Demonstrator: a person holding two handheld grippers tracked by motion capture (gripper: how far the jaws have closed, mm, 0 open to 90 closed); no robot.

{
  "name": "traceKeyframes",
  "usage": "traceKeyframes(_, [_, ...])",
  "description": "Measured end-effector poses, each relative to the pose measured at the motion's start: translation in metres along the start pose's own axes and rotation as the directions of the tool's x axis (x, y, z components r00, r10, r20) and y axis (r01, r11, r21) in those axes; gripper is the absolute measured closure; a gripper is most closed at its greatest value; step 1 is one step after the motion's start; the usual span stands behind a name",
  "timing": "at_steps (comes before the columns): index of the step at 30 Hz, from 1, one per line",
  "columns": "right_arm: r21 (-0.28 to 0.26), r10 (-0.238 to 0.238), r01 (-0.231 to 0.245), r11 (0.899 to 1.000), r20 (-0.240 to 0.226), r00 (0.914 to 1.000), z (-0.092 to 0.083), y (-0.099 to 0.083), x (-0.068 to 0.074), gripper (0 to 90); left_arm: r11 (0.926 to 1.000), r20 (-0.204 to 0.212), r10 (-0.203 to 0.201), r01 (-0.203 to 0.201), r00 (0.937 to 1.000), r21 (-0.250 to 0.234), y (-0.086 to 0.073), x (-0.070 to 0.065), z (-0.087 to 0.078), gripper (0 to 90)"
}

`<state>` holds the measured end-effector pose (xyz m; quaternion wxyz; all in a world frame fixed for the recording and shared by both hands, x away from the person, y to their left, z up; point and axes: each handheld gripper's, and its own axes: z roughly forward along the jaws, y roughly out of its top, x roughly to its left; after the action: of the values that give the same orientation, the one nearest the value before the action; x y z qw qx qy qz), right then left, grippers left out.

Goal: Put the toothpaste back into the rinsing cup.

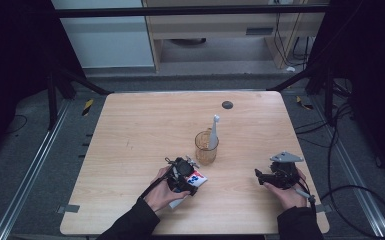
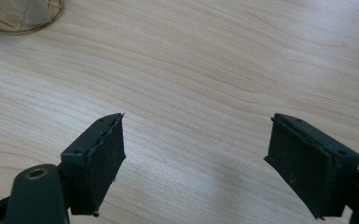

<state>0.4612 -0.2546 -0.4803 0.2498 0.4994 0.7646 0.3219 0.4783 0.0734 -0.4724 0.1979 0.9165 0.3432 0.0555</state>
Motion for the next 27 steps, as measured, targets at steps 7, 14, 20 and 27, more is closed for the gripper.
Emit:
traceKeyframes(7, [-0.001,0.001,-0.001,1.000,0.005,1.0000,0.000,-0.001,-0.001,18.7,0.9994,0.008,-0.035,0.035,0.9993,0.000,-0.001,0.001,-0.002,48.0])
traceKeyframes(14, [0.000,0.005,-0.005,1.000,0.005,1.0000,0.000,-0.002,-0.002,18.8,0.9981,0.025,-0.057,0.058,0.9981,-0.024,-0.003,0.002,-0.009,63.3])
traceKeyframes(20, [0.006,0.000,0.000,1.000,0.007,1.0000,0.000,-0.003,-0.002,18.8,0.9970,0.033,-0.062,0.063,0.9975,-0.043,-0.006,0.005,-0.014,67.4])
traceKeyframes(27, [0.012,0.001,-0.001,1.000,0.010,1.0000,0.000,-0.004,-0.003,18.4,0.9889,0.049,-0.094,0.099,0.9944,-0.111,-0.010,0.014,-0.034,68.8])
